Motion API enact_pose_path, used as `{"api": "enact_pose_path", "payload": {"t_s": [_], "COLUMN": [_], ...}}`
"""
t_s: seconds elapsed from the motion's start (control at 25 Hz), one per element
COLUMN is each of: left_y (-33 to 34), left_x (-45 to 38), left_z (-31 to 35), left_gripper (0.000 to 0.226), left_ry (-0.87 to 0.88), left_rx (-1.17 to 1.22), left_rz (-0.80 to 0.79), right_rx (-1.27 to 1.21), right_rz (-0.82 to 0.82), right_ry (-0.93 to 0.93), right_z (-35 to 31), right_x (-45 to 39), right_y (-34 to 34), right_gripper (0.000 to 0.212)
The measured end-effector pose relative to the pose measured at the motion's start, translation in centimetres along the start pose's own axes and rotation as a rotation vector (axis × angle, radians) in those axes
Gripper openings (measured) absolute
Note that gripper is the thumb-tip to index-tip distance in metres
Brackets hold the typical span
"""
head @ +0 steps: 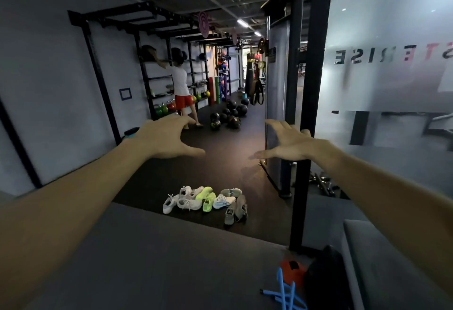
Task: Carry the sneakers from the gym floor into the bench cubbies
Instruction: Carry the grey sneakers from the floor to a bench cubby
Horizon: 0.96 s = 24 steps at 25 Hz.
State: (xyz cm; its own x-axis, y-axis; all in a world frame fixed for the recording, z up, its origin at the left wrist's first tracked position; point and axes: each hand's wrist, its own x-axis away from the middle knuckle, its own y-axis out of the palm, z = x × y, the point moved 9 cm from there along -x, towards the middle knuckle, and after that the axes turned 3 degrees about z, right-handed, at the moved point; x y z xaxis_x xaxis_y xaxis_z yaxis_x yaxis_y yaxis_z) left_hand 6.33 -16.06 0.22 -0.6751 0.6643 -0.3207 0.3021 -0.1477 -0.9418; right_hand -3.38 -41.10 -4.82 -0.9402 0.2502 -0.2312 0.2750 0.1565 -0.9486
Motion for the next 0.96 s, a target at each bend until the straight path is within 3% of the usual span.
{"api": "enact_pose_path", "payload": {"t_s": [0.2, 0.64, 0.96], "left_y": [5.2, 19.5, 31.3], "left_x": [-9.7, -35.8, -54.0], "left_z": [-4.9, -13.6, -16.2], "left_gripper": [0.114, 0.112, 0.106], "left_ry": [0.008, 0.203, 0.229], "left_rx": [0.009, 0.101, 0.139], "left_rz": [-0.005, -0.042, -0.078], "right_rx": [0.027, -0.012, -0.009], "right_rz": [-0.03, -0.057, -0.078], "right_ry": [0.054, 0.207, 0.257], "right_z": [2.1, 7.3, 16.0], "right_x": [-9.8, -34.0, -53.2], "right_y": [3.8, 12.0, 19.2], "right_gripper": [0.109, 0.113, 0.119]}}
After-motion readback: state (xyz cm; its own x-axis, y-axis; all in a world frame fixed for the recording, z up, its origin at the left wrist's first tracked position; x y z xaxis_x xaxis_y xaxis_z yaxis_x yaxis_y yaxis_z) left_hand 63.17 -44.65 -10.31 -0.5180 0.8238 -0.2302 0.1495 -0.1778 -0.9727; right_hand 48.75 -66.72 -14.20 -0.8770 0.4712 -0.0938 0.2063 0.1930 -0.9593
